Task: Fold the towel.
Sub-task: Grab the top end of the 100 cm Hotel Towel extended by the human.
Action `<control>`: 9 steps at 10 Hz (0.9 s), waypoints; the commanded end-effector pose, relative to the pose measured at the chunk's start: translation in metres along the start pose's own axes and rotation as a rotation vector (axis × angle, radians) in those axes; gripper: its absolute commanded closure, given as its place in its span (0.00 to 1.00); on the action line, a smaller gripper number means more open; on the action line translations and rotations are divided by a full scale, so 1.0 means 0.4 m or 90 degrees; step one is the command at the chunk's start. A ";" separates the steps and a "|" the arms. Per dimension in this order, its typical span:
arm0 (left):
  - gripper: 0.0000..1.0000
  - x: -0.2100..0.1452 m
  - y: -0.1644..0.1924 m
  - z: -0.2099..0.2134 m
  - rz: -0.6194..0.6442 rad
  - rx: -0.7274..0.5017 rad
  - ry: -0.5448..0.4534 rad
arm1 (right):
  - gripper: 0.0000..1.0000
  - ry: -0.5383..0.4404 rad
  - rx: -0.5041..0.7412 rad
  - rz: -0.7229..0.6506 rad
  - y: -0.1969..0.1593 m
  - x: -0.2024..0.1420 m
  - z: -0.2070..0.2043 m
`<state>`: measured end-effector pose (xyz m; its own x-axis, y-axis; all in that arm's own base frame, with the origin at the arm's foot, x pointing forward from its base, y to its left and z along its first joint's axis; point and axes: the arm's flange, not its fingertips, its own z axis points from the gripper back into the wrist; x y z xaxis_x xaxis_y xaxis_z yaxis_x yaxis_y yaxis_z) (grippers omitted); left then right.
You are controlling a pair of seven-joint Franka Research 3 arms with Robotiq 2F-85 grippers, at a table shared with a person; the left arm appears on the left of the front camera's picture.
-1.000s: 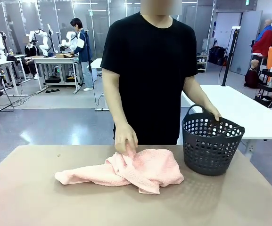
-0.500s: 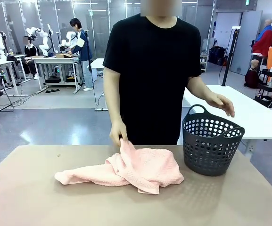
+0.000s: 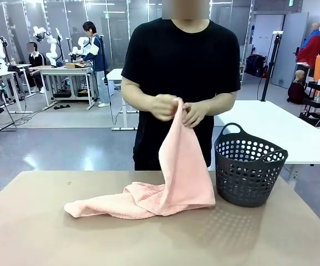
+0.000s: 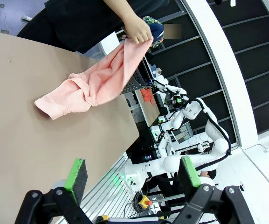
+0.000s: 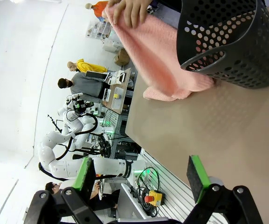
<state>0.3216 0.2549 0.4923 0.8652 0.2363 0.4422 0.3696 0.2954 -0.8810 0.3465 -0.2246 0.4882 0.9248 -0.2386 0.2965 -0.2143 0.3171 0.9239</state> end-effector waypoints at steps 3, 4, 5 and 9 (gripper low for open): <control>0.00 -0.003 0.000 0.003 -0.004 -0.007 0.002 | 0.00 -0.001 0.009 0.004 0.000 0.001 0.003; 0.00 -0.003 0.000 0.003 -0.004 -0.007 0.002 | 0.00 -0.001 0.009 0.004 0.000 0.001 0.003; 0.00 -0.003 0.000 0.003 -0.004 -0.007 0.002 | 0.00 -0.001 0.009 0.004 0.000 0.001 0.003; 0.00 -0.003 0.000 0.003 -0.004 -0.007 0.002 | 0.00 -0.001 0.009 0.004 0.000 0.001 0.003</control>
<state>0.3216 0.2549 0.4923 0.8652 0.2363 0.4422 0.3696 0.2953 -0.8810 0.3465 -0.2246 0.4882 0.9248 -0.2386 0.2965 -0.2143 0.3171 0.9239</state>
